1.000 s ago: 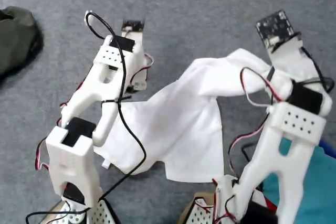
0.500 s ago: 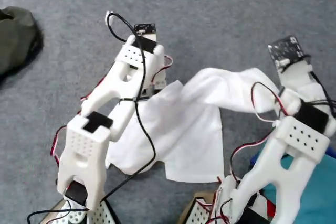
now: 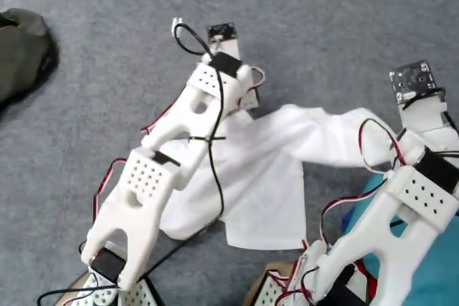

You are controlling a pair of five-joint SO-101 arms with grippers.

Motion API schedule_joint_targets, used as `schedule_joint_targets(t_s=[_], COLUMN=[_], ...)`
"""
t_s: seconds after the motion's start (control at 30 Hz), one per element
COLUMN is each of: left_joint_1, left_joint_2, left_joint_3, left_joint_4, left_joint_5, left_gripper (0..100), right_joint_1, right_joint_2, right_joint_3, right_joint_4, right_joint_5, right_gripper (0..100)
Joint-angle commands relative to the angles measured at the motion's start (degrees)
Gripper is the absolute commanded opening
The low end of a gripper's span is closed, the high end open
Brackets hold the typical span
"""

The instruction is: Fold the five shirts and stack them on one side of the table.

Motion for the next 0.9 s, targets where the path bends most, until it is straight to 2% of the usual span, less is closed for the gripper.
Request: schedule_joint_targets(t_s=[0.0, 0.67, 0.87], left_joint_1=[0.6, 1.0, 1.1], left_joint_2=[-0.7, 2.2, 5.7], left_joint_3=[-5.5, -0.5, -1.1], left_joint_4=[-0.4, -0.7, -3.8], left_joint_5=[0.6, 0.5, 0.5], left_gripper=[19, 19, 10], right_joint_1=[0.4, 0.4, 0.4], right_joint_2=[-2.2, -2.2, -2.2], right_joint_3=[1.6, 2.2, 2.2], right_joint_4=[-1.2, -4.9, -4.9], right_joint_5=[0.1, 0.4, 0.4], right_gripper=[0.5, 0.5, 0.5])
